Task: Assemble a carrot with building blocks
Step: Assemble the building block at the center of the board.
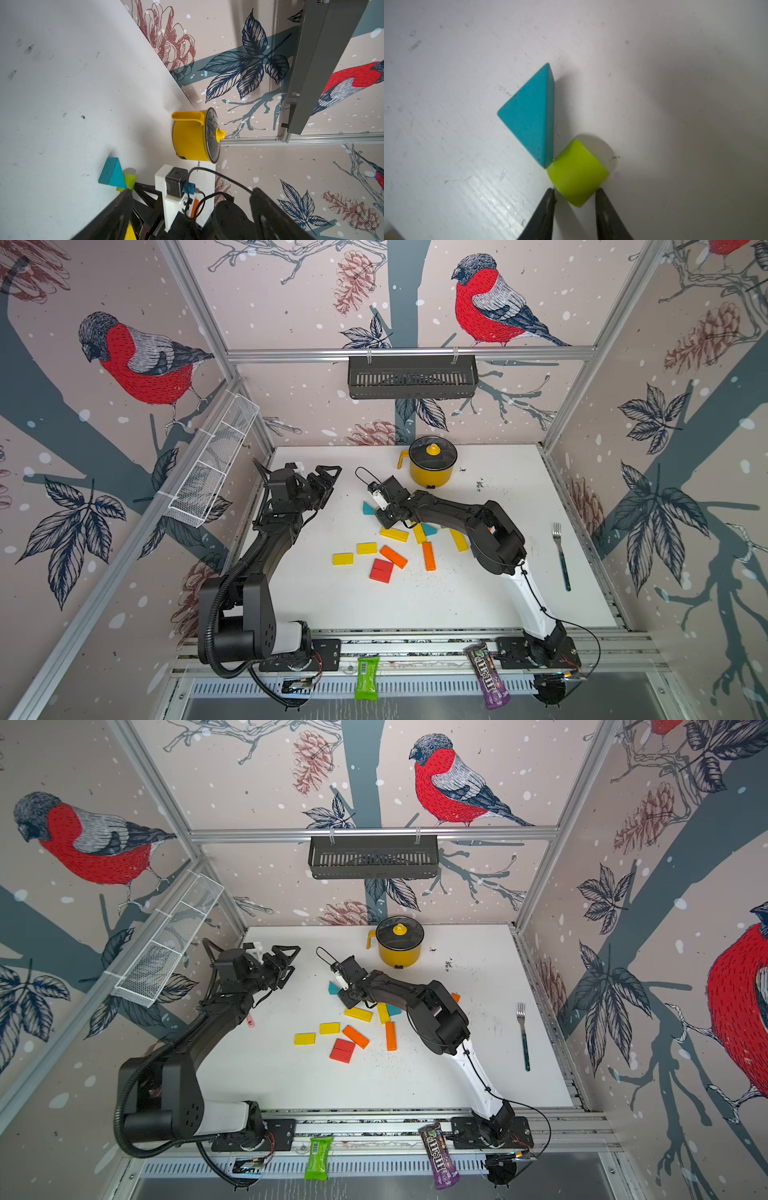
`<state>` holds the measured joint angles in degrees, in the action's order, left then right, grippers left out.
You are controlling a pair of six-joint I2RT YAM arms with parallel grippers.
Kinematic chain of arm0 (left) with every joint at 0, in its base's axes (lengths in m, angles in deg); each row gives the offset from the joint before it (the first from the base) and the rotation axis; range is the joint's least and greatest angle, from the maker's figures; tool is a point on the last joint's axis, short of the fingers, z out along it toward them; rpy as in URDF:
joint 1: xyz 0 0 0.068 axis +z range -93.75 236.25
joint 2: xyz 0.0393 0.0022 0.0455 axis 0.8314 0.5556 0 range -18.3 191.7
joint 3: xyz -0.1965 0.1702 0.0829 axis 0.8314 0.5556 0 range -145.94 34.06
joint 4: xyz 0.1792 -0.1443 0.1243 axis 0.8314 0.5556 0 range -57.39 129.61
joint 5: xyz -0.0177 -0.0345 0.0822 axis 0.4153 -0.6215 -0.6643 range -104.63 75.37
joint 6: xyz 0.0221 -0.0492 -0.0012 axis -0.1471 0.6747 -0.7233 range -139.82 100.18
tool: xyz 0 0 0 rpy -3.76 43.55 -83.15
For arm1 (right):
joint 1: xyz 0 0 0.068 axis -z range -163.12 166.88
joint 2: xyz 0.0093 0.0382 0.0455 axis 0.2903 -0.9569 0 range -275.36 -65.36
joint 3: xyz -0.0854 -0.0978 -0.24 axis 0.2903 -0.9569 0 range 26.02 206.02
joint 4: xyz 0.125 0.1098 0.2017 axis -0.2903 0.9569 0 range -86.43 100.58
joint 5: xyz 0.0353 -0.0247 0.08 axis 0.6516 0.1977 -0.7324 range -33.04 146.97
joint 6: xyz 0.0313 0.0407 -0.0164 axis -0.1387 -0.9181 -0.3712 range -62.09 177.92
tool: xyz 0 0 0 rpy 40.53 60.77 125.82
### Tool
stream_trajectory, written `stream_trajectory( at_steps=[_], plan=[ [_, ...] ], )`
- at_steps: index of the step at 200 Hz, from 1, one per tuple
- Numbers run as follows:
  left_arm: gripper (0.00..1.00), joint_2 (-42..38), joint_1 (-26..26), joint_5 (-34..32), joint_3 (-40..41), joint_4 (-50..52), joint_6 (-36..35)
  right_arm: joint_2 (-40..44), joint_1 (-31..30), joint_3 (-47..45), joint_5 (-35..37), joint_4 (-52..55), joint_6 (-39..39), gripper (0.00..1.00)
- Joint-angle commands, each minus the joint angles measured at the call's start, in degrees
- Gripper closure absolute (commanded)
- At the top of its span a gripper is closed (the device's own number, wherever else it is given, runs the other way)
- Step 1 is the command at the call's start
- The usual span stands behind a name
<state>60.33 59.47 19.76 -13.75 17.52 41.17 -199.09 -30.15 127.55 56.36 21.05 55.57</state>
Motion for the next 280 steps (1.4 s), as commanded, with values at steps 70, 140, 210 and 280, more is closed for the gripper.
stream_trajectory(
  at_steps=[70, 140, 210, 280],
  plan=[
    [0.11, 0.03, -0.17, 0.20, -0.52, -0.54, -0.66, -0.92, -0.22, 1.13, 1.07, 1.38, 0.30, 0.66],
    [0.11, 0.30, -0.27, 0.25, -0.57, -0.37, -0.68, -1.25, -0.88, 0.26, 1.83, -0.91, -2.43, 0.56],
    [0.11, 0.28, -0.29, 0.32, -0.57, -0.39, -0.66, -1.20, -0.79, 1.19, 2.89, -0.27, -3.25, 0.57],
    [0.11, 0.02, -0.41, 0.21, -0.67, -0.21, -0.71, 1.57, -1.93, 0.79, 2.62, 0.08, -3.11, 0.39]
  ],
)
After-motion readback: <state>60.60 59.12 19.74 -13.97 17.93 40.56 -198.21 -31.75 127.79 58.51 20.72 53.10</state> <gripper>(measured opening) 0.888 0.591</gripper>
